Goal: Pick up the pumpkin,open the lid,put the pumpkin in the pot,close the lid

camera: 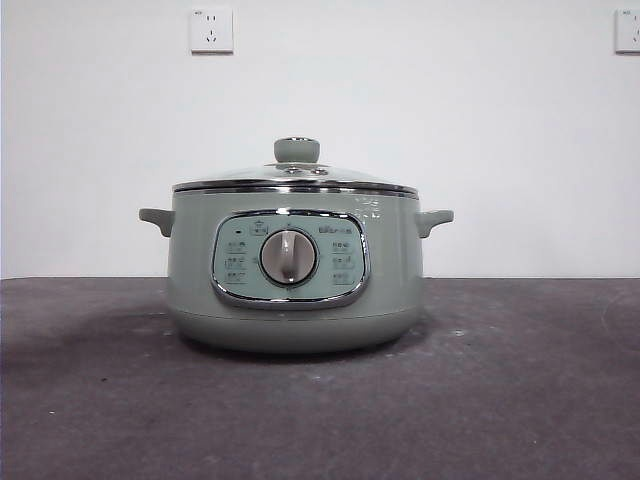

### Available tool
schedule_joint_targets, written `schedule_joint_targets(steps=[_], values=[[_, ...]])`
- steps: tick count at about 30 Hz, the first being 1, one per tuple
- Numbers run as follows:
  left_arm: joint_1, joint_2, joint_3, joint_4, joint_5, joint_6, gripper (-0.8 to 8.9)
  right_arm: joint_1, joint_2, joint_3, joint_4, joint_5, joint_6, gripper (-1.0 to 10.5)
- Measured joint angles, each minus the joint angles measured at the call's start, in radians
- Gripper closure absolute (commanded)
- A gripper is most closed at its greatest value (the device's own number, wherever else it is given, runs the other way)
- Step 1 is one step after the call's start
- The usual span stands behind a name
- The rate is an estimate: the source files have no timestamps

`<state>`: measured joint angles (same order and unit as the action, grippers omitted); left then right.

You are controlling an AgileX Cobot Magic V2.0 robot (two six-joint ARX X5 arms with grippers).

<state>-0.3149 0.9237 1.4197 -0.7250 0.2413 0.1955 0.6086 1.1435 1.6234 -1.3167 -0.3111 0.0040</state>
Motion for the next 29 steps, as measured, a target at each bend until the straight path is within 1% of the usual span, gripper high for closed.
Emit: schedule_joint_targets(steps=[3, 8, 10, 13, 16, 20, 25, 29], values=[[0.079, -0.093, -0.097, 0.169, 0.001, 0.006, 8.18, 0.0, 0.0, 0.0, 0.0, 0.0, 0.0, 9.5], [0.177, -0.278, -0.38, 0.46, -0.003, 0.006, 8.18, 0.0, 0.0, 0.0, 0.0, 0.0, 0.0, 9.5], [0.202, -0.357, -0.511, 0.553, -0.004, 0.006, 8.18, 0.0, 0.0, 0.0, 0.0, 0.0, 0.0, 9.5], [0.224, -0.453, -0.689, 0.634, -0.009, 0.006, 8.17, 0.0, 0.0, 0.0, 0.0, 0.0, 0.0, 9.5], [0.233, -0.541, -0.858, 0.673, -0.029, -0.007, 8.18, 0.0, 0.0, 0.0, 0.0, 0.0, 0.0, 9.5], [0.235, -0.642, -1.043, 0.694, -0.087, -0.044, 8.17, 0.0, -0.002, 0.0, 0.0, 0.0, 0.0, 9.5], [0.235, -0.739, -1.209, 0.694, -0.152, -0.094, 8.17, 0.0, -0.003, 0.0, 0.0, 0.0, 0.0, 9.5], [0.235, -0.805, -1.299, 0.694, -0.163, -0.113, 8.17, 0.0, -0.003, 0.0, 0.0, 0.0, 0.0, 9.5]])
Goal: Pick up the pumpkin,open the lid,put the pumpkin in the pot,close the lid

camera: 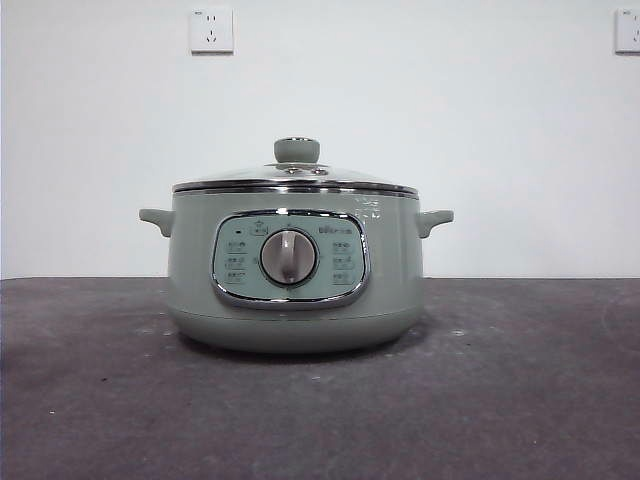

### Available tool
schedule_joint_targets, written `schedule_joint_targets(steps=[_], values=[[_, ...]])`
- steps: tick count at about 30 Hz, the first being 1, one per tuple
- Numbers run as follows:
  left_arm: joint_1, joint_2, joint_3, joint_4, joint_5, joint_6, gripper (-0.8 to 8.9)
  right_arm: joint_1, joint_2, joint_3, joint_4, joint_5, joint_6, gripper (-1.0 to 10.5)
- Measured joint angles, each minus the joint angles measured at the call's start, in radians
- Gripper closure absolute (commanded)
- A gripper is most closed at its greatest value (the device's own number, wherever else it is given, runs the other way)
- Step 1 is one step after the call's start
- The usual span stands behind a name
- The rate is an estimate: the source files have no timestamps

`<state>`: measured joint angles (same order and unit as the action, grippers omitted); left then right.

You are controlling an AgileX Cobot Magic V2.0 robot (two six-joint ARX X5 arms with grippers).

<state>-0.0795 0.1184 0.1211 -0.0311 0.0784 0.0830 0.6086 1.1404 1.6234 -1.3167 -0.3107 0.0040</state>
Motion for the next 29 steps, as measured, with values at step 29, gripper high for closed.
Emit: schedule_joint_targets(steps=[29], values=[[0.0, -0.114, -0.103, -0.15, -0.023, -0.032, 8.17, 0.0, -0.001, 0.0, -0.001, 0.0, 0.0, 9.5]])
